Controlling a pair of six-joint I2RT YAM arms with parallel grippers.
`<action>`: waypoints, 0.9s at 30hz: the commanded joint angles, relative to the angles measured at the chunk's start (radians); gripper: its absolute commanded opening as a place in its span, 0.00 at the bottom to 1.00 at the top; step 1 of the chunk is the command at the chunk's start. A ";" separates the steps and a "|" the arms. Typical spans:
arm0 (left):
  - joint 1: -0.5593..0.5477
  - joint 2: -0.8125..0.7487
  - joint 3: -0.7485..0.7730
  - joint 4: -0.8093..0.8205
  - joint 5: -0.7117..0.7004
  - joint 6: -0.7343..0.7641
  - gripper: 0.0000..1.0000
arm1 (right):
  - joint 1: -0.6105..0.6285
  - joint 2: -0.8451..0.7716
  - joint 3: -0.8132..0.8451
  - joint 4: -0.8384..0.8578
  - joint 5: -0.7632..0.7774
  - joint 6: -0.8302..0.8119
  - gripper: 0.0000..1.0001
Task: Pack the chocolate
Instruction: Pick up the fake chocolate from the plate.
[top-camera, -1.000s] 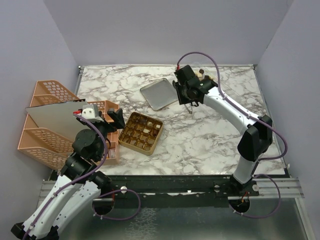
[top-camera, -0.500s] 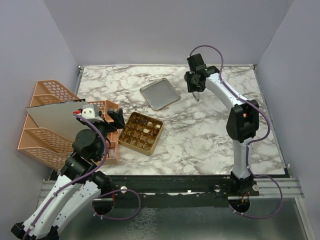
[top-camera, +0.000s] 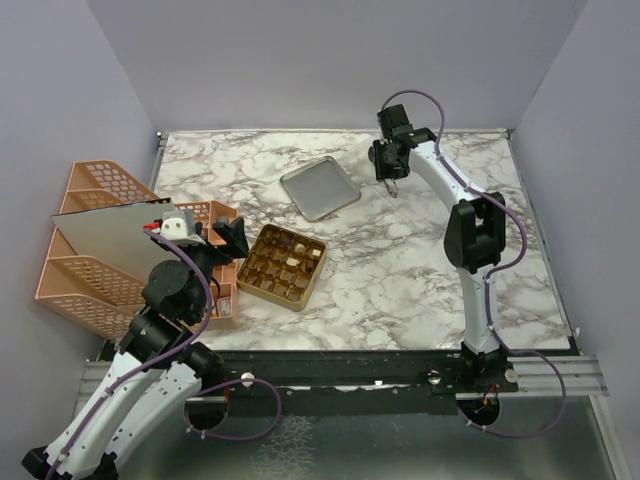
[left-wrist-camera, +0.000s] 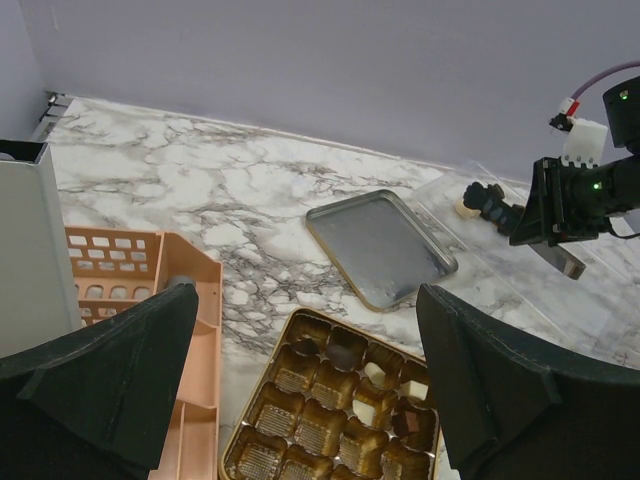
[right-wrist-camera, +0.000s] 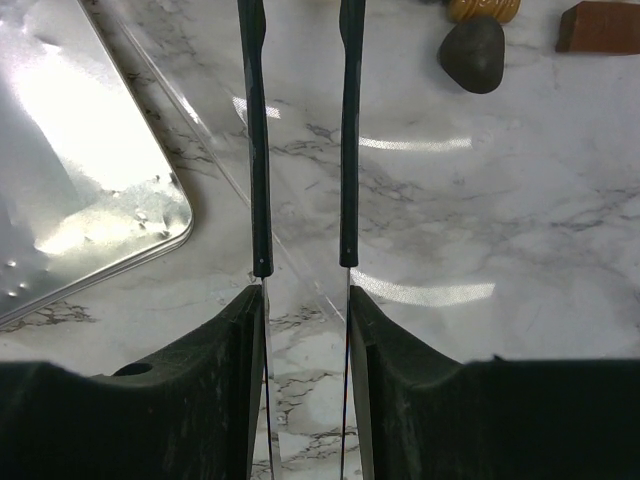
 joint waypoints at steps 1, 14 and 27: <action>0.002 -0.012 -0.007 0.014 0.007 0.006 0.99 | -0.005 0.038 0.022 -0.011 -0.041 -0.006 0.39; 0.003 -0.008 -0.005 0.012 0.006 0.006 0.99 | -0.013 0.108 0.034 0.014 -0.008 -0.005 0.40; 0.003 -0.004 -0.004 0.010 -0.003 0.007 0.99 | -0.027 0.206 0.146 0.005 0.015 -0.001 0.39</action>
